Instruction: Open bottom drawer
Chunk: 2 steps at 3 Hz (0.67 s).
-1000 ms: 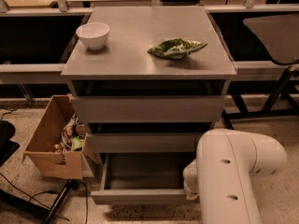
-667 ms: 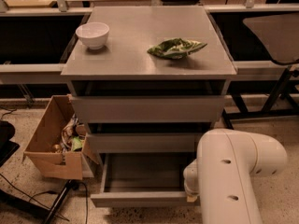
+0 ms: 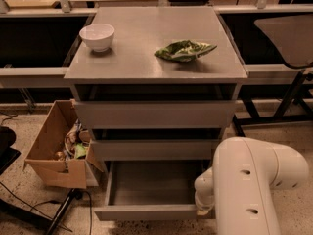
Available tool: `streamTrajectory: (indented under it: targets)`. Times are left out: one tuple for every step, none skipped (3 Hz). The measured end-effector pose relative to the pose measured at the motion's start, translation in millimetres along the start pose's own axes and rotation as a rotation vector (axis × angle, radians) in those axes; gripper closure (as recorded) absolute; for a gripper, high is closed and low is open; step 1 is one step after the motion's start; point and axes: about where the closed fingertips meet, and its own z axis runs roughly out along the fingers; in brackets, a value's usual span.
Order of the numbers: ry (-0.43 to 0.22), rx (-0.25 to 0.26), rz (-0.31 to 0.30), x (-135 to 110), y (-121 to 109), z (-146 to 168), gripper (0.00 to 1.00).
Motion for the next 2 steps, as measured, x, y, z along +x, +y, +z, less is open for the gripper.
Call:
streamTrajectory:
  targets:
    - [0.010,-0.031,0.000,5.5,12.3,3.4,1.00]
    - [0.012,-0.038,-0.001,5.0,12.1,0.5,1.00]
